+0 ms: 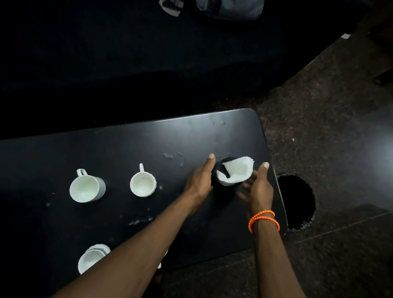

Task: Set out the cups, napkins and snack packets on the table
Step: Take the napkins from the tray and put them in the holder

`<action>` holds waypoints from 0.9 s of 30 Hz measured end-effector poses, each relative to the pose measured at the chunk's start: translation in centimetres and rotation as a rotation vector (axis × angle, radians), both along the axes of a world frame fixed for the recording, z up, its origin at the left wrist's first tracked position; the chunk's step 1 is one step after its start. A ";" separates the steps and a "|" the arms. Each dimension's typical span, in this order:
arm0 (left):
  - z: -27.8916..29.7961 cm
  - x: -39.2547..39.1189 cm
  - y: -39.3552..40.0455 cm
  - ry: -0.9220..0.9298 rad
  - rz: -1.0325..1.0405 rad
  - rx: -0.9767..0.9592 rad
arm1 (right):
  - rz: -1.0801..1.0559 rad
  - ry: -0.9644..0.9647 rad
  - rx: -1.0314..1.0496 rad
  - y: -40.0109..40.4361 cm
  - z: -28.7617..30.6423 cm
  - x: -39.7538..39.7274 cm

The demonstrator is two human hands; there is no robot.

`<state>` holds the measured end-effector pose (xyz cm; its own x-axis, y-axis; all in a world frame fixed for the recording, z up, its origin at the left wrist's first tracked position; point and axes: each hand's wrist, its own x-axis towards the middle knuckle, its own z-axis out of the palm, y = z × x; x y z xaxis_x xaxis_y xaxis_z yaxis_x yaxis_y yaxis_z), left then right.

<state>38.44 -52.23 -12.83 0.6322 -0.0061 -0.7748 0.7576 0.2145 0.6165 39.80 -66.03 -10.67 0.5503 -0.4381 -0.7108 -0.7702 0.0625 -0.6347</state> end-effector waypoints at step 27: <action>1.1 -9.2 2.4 -0.034 -0.017 0.097 | -0.068 0.029 -0.048 3.0 -2.2 -10.1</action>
